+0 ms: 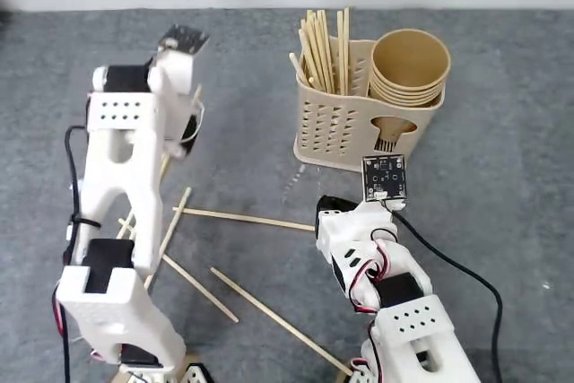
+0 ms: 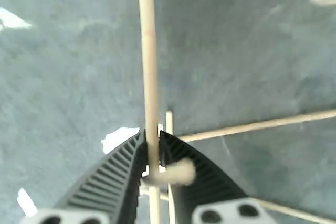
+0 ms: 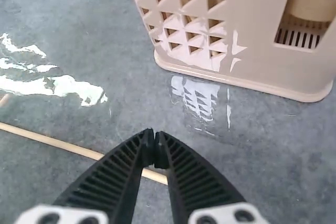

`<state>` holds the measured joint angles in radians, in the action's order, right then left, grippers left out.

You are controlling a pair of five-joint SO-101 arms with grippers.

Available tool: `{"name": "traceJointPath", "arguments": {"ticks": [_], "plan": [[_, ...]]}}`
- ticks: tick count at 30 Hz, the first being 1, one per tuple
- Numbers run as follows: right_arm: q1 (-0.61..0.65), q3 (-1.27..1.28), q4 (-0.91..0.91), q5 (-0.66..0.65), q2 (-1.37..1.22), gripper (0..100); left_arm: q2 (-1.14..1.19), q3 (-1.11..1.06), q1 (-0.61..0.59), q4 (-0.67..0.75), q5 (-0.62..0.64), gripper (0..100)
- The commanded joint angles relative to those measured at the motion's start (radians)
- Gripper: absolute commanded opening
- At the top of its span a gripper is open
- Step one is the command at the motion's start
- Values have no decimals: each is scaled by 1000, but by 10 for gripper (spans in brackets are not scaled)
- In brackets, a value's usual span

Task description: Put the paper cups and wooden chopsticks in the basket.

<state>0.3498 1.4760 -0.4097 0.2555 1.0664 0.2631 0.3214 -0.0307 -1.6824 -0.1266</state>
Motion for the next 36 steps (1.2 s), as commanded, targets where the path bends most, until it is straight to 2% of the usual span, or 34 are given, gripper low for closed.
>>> {"name": "traceJointPath", "arguments": {"ticks": [1,13,25,31,36], "plan": [[-4,-8,21,2,22,11,-8,188,44,-52,43,12],[-4,-8,21,2,22,11,-8,489,150,-68,163,12],[-4,-8,21,2,22,11,0,871,241,-55,359,12],[-2,-8,21,2,22,11,3,964,290,87,522,12],[-2,-6,21,2,22,11,3,960,328,245,537,12]]}}
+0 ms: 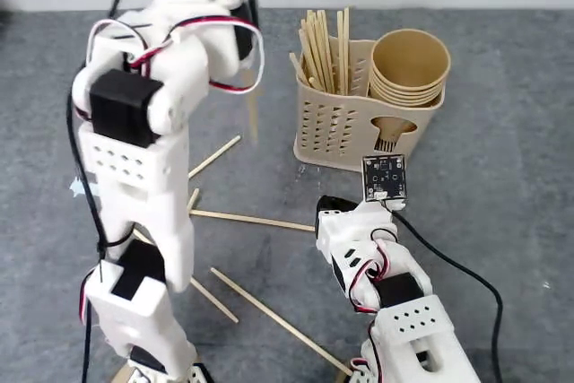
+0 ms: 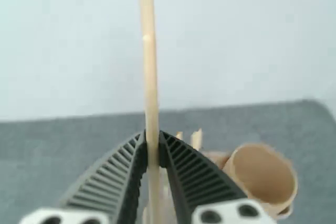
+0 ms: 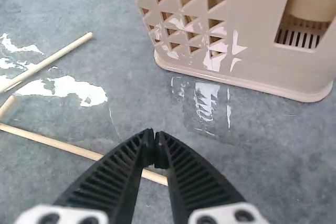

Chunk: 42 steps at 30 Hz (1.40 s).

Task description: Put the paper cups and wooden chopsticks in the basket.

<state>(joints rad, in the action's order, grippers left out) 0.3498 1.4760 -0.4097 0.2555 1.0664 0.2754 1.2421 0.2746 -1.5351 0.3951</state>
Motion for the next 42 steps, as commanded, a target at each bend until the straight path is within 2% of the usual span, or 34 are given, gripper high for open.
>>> {"name": "traceJointPath", "arguments": {"ticks": [1,8,13,19,26,30,36,42], "plan": [[-2,-6,21,2,22,11,-9,39,31,132,15,12],[24,-5,19,2,22,10,28,-7,64,391,15,12],[24,-5,19,2,22,9,114,-38,75,502,18,12],[24,-5,19,2,22,9,222,-38,83,638,95,12],[22,-5,19,2,22,9,267,-48,104,638,101,13],[21,-5,19,2,22,10,279,-53,106,589,101,17],[19,-5,19,2,22,10,284,-54,103,496,100,90],[19,-5,19,2,22,10,275,1,103,411,101,120]]}}
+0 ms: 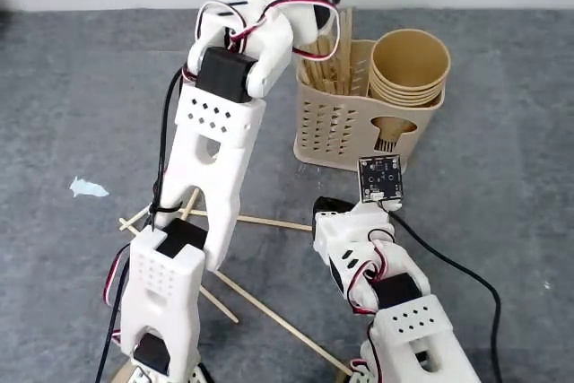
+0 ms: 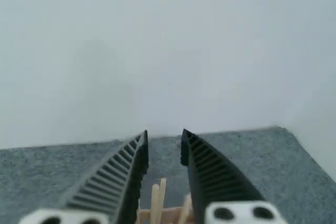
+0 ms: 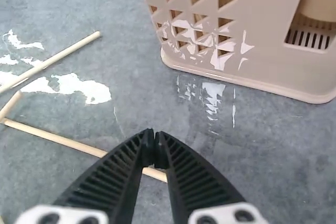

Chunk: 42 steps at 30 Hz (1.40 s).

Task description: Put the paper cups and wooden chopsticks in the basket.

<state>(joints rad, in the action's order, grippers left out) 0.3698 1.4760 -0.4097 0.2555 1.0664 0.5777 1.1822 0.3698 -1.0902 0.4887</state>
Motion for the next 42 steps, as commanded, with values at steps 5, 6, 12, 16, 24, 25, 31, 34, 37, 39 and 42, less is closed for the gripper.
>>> {"name": "traceJointPath", "arguments": {"ticks": [5,6,12,16,24,25,31,34,37,39,42], "plan": [[-1,-5,19,2,22,10,-26,228,-12,-163,8,120],[-1,-5,19,2,22,10,-23,268,-18,-195,8,119],[1,-5,19,2,22,10,-21,423,-83,-443,-51,119],[2,-5,19,2,22,10,-21,478,-149,-637,-158,117],[2,-5,19,2,22,10,-26,257,-342,-667,-379,115],[2,-5,19,2,22,10,-28,205,-356,-667,-404,115],[2,-5,19,2,22,10,-28,-68,-414,-667,-560,117],[2,-5,19,2,22,10,-20,-189,-416,-664,-654,120],[2,-5,19,2,22,10,-11,-300,-402,-646,-743,136],[2,-5,19,2,22,10,8,-357,-391,-624,-783,174],[2,-5,19,2,22,10,68,-395,-388,-605,-829,201]]}}
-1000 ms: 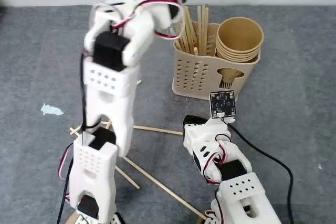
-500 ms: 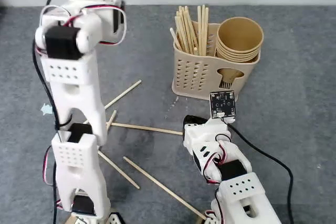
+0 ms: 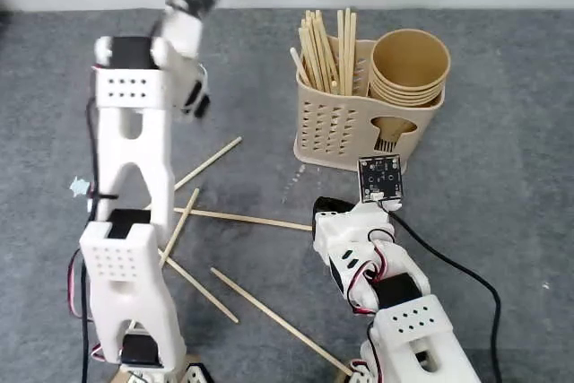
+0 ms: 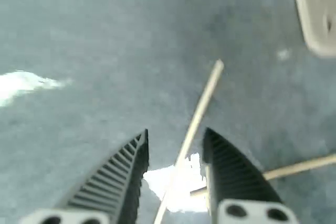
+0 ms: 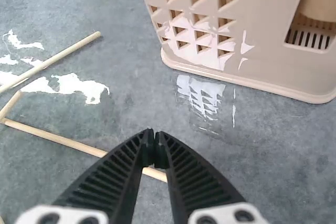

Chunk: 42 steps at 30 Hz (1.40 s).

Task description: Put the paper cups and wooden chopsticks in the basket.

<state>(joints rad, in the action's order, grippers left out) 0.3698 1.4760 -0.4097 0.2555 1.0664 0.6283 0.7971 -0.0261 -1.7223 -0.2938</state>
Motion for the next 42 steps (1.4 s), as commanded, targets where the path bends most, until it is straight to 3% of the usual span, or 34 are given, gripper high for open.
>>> {"name": "traceJointPath", "arguments": {"ticks": [1,14,25,29,34,42], "plan": [[2,-5,19,2,22,10,44,-5,6,28,-63,200],[2,-5,19,2,22,10,336,145,12,-21,-167,198],[2,-5,19,2,22,10,471,197,25,-29,-172,100],[2,-5,19,2,22,10,470,199,44,-31,-172,8],[2,-5,19,2,22,10,428,216,61,-31,-172,13],[2,-5,19,2,22,10,150,189,61,-31,-147,12]]}}
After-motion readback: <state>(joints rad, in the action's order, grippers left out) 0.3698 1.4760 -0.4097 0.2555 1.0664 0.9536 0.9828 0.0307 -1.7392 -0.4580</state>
